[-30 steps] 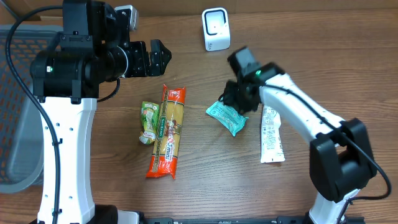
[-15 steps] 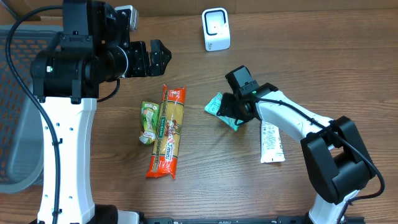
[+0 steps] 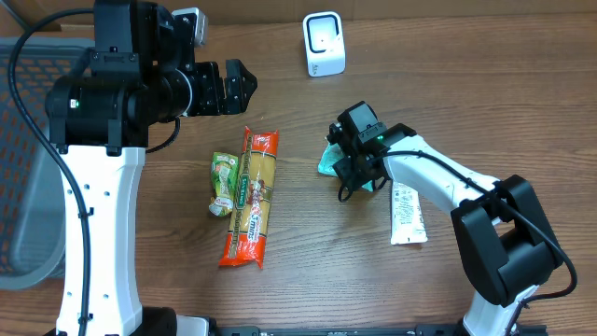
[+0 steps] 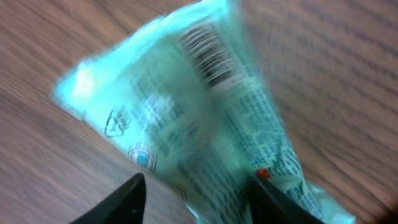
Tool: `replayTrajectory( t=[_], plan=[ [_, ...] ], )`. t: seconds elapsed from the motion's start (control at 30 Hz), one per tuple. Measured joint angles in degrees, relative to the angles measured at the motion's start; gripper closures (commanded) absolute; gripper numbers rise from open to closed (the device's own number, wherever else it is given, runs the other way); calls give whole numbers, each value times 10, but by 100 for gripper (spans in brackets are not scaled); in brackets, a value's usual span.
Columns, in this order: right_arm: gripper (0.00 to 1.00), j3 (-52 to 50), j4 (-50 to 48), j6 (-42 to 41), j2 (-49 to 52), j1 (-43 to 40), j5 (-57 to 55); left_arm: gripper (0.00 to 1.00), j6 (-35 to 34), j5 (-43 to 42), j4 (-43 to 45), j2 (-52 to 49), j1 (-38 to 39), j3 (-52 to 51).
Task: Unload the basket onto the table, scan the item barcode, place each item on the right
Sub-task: 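Lift the wipes pack and place it right of the spaghetti, then grasp the white tube again with the right gripper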
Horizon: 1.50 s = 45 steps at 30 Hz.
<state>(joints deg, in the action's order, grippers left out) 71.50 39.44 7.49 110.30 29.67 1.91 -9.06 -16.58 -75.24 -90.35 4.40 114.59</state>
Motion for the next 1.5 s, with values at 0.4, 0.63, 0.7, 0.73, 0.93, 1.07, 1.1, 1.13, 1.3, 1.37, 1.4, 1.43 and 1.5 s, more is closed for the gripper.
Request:
replayTrajectory(
  t=[0.4,0.63,0.7,0.73,0.93,1.07,1.1,1.13,1.3,1.37,1.4,1.43,1.5],
  plan=[
    [27,83,172,-9,-18,-18,16,0,0,0,0,0,0,0],
    [16,132,282,-90,-93,-80,42,0,0,0,0,0,0,0],
    [14,130,292,-99,-98,-114,47,1,0,0,0,0,0,0],
    [14,124,287,-103,-98,-133,50,1,0,0,0,0,0,0],
    [11,33,240,-94,-98,-223,78,1,0,0,0,0,0,0],
    [10,-35,198,-66,-98,-240,127,0,0,0,0,0,0,0],
    [10,-50,187,-61,-98,-239,137,0,0,0,0,0,0,0],
    [10,-65,175,-57,-98,-238,145,0,0,0,0,0,0,0],
    [18,-132,106,-49,-97,-235,168,0,0,0,0,0,0,0],
    [42,-151,81,-48,-100,-235,175,0,0,0,0,0,0,0],
    [68,-158,67,-52,-103,-235,177,0,0,0,0,0,0,0],
    [81,-164,53,-52,-103,-235,179,1,0,0,0,0,0,0],
    [91,-172,41,-59,-103,-235,183,1,0,0,0,0,0,0]
  ],
)
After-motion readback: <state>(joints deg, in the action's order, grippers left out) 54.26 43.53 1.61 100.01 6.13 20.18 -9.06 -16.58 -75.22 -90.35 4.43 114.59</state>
